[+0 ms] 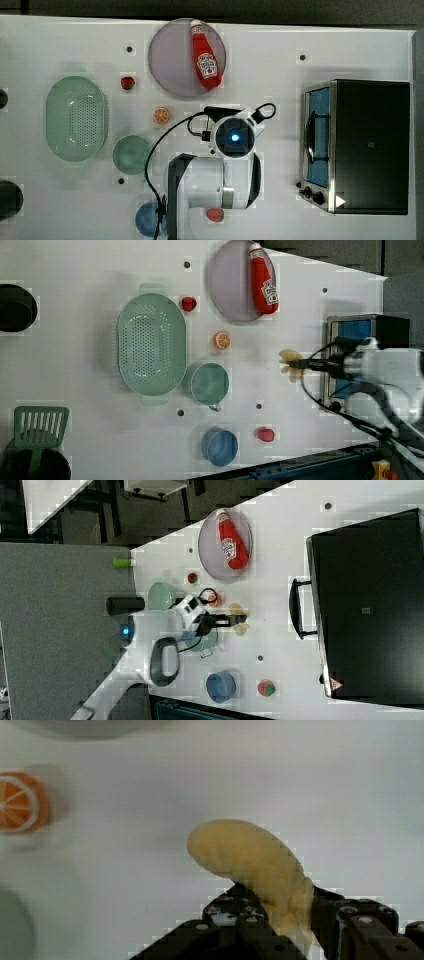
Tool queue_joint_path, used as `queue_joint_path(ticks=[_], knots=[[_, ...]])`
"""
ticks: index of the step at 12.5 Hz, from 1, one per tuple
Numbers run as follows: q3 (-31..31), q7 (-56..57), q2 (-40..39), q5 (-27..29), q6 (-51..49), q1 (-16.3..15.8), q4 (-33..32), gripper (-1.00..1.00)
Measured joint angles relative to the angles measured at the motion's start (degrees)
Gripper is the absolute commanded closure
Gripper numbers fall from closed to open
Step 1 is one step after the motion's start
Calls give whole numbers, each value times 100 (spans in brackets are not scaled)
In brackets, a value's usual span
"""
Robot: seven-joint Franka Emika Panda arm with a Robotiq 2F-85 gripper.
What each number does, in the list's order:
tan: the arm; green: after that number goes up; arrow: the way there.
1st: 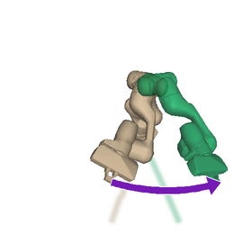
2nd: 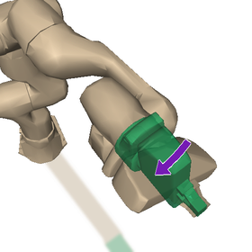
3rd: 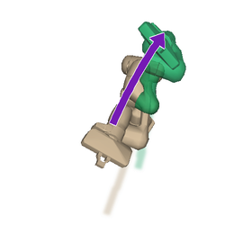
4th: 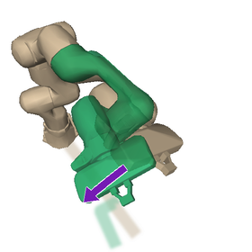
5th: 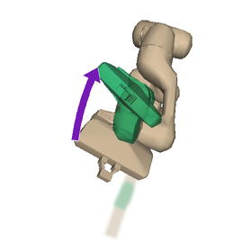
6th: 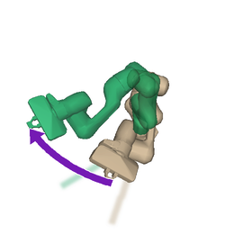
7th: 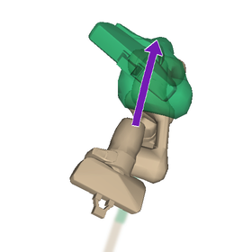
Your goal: Pick Banana and place it in mug.
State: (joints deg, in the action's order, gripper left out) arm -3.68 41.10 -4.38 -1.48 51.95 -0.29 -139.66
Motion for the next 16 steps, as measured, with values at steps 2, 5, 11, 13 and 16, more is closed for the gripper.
queue_joint_path(ticks=[2, 5, 11, 13, 16], knots=[[-80, 3, 747, 7, -1262, 48, 246, 38], [-101, 3, 1744, -11, -2364, 176, 884, 38], [281, -386, 2214, 64, -4161, 196, 2115, 38], [618, -979, 2077, 238, -4410, 21, 2171, 38], [1454, -2073, 1683, 504, -4231, -4, 2137, 38]])
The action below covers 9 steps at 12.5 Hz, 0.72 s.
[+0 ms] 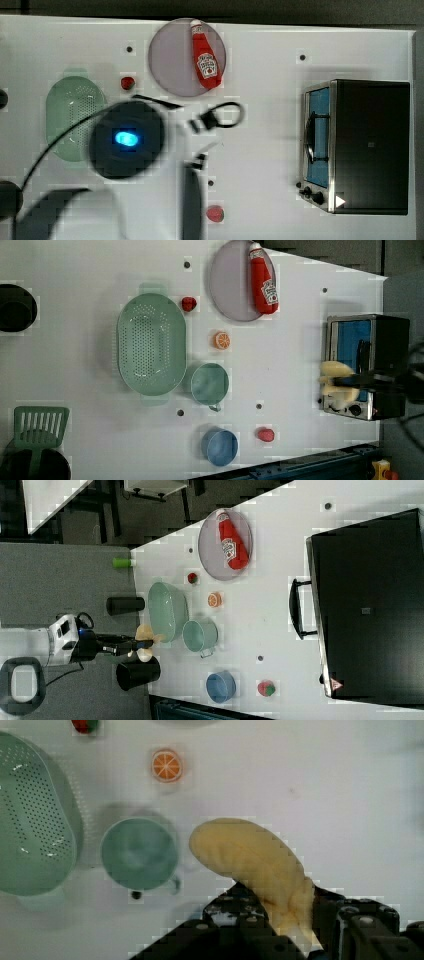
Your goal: Pick Banana and place it in mug.
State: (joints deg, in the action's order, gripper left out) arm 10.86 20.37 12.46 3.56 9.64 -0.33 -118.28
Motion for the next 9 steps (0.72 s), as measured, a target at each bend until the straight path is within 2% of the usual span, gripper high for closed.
queue_joint_path(ticks=[2, 4, 6, 9], knots=[[618, -683, -297, 3, 368, -38, -112, 38], [1092, -1313, -761, 15, 899, -216, -145, 38], [1331, -1753, -1090, 88, 1435, -384, -201, 38], [1503, -2215, -1135, 31, 2351, -408, -750, 38]])
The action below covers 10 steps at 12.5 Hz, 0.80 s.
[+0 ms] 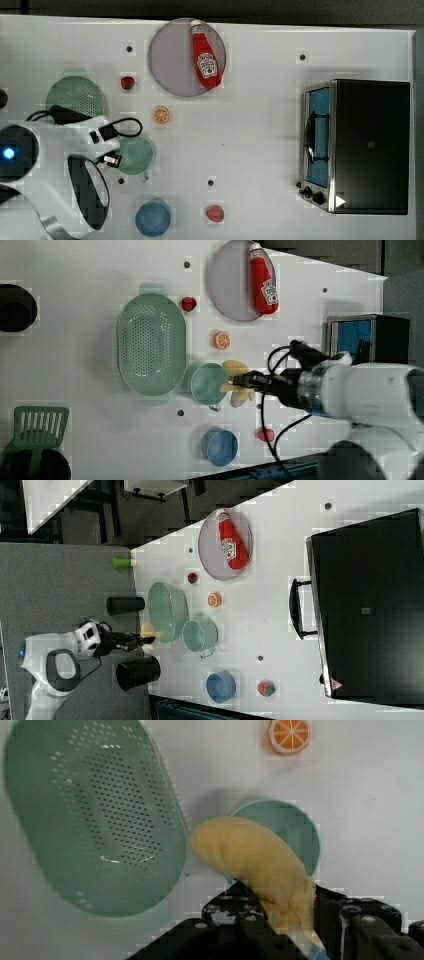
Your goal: Pick Banana and place it in mug.
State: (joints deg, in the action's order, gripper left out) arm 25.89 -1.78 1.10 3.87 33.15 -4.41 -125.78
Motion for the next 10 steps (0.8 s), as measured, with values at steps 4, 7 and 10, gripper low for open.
queue_joint_path(ticks=[4, 7, 10], knots=[[94, -342, -753, -12, 1069, -23, -492, 38], [29, -359, -1103, -57, 1625, 0, -1074, 15], [-34, -452, -1121, -87, 1729, 118, -1108, -52]])
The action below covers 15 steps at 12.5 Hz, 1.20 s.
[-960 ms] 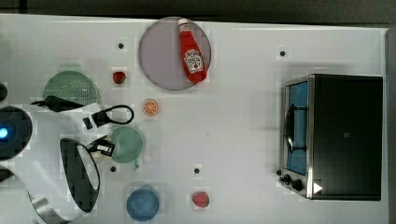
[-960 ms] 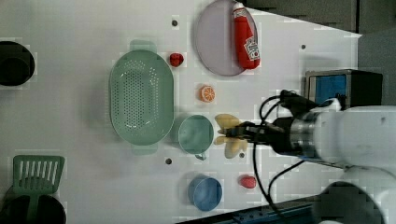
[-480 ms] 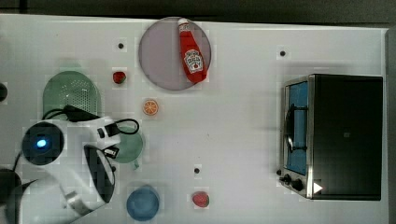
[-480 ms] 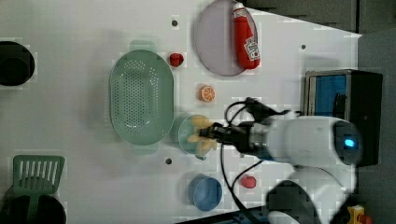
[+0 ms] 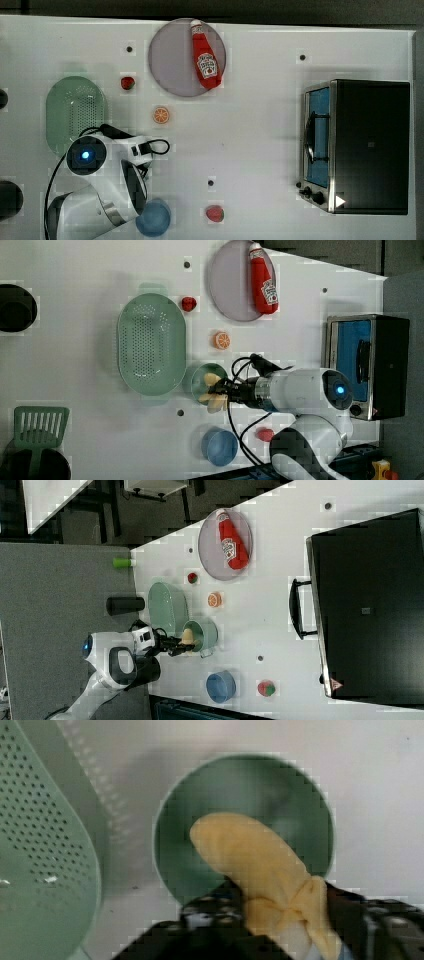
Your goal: Pick Banana and place it in mug.
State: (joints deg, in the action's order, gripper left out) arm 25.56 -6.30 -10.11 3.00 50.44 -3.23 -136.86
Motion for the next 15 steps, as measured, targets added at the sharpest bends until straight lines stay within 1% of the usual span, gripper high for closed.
queue_joint_path(ticks=[2, 5, 7, 8, 9, 10, 12, 15], knots=[[-119, -8, -28, -1, 0, -56, 179, -97], [-80, -14, 115, 88, 104, -28, 190, -100], [-76, -22, 573, 108, 90, -36, 201, -100], [-126, -38, 912, 51, -106, -71, 213, -100], [-235, -58, 1270, 5, -518, -113, 246, -100], [-350, -62, 1585, -23, -1158, -124, 358, -100], [-709, -75, 1899, -37, -2400, -142, 940, -100], [-1585, -75, 2049, 18, -3535, -153, 2160, -100]])
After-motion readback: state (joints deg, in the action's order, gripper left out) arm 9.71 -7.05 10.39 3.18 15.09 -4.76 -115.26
